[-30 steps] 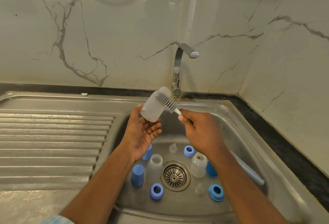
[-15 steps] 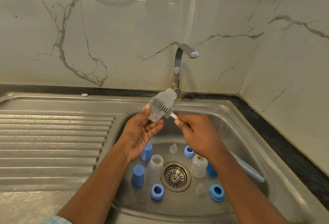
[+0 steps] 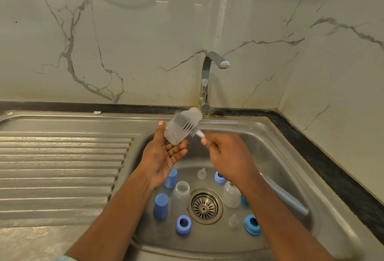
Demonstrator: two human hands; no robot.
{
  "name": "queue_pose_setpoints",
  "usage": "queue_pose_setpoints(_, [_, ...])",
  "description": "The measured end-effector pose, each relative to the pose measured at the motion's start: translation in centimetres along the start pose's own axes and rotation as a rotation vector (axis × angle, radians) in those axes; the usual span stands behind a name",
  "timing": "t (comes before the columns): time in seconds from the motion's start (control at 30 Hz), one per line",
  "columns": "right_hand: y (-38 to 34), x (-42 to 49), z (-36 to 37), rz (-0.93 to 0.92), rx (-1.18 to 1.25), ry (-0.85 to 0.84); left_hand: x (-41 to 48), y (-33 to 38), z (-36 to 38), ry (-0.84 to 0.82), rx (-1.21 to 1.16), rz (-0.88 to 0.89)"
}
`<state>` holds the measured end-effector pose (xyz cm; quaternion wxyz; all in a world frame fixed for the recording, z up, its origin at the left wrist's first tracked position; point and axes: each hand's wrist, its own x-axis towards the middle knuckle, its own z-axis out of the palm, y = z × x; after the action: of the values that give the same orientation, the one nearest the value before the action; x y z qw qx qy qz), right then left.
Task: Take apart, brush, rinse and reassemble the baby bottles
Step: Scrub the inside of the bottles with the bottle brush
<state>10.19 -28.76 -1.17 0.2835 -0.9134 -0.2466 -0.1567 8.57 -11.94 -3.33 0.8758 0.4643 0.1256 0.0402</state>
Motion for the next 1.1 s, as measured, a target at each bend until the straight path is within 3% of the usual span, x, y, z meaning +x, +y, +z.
queue_pose_setpoints(0.13, [1.8,0.5,-0.6,0.167,-0.047,0.153,-0.3,-0.4,0.6,-0.014,-0.002,-0.035])
queue_pose_setpoints(0.33, [-0.4,-0.6,-0.3,-0.052,0.051,-0.112,0.1,-0.2,0.0,0.009,-0.113,-0.054])
queue_pose_setpoints(0.53, [2.0,0.3,-1.1,0.173,-0.07,0.105,-0.1,-0.3,0.3,-0.014,-0.127,-0.087])
queue_pose_setpoints(0.73, [0.3,-0.5,-1.0,0.02,0.08,-0.09,-0.1,-0.1,-0.2,-0.087,-0.126,-0.114])
queue_pose_setpoints(0.93, [0.7,-0.3,-1.8,0.049,0.07,0.005,-0.4,-0.5,0.0,-0.162,0.186,-0.09])
queue_pose_setpoints(1.1, [1.0,-0.2,-2.7,0.136,0.093,0.001,-0.5,-1.5,-0.3,-0.205,0.719,0.212])
